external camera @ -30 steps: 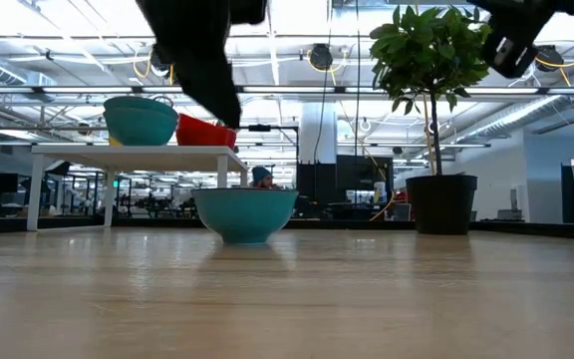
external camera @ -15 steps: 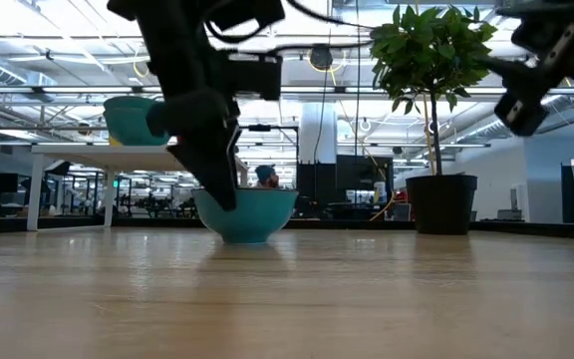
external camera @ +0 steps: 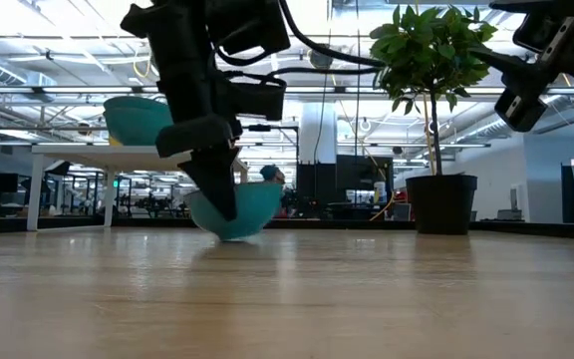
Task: Pick & Place Mini bowls
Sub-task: Stack the white patterned bowl on the white patterned bowl on the shelf
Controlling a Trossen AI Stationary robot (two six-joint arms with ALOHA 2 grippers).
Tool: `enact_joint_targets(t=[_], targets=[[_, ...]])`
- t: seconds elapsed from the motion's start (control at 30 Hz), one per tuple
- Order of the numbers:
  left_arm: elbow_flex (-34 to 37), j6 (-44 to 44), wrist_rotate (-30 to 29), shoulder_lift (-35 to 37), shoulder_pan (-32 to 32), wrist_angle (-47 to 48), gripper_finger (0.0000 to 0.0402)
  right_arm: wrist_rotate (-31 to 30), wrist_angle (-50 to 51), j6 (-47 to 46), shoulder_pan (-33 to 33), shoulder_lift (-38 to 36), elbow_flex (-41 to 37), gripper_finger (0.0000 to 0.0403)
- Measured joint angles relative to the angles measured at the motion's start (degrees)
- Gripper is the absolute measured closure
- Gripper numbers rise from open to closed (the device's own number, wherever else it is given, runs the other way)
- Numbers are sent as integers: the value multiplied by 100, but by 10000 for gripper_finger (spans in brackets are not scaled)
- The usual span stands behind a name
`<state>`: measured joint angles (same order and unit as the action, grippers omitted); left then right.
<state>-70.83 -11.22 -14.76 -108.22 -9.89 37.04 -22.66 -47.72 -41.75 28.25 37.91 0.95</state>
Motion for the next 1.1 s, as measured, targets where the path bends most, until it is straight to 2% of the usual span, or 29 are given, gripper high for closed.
enact_joint_targets(t=[0.07,0.27,0.37,0.5,0.67,0.83,0.97,1.1], targets=[[-9,16,81,19,42,-12,387,-2,-2,-49,0,-4,-1,218],[0,-95,281,176,65,-50,375,-3,144,-84,0,3,-9,218],[2,-202,345,484,55,-37,388,-2,146,-57,-4,7,-9,218],[4,-380,274,1034,61,-73,384,14,149,273,-4,7,-11,218],[4,-387,-306,1861,61,-111,379,16,155,804,-4,7,-11,218],[3,-407,-1290,2714,195,39,390,17,174,978,-4,7,-15,218],[2,-429,-1981,3238,479,351,375,20,175,965,-4,7,-15,218],[3,-458,-2137,3626,933,726,382,20,175,951,-4,7,-15,218]])
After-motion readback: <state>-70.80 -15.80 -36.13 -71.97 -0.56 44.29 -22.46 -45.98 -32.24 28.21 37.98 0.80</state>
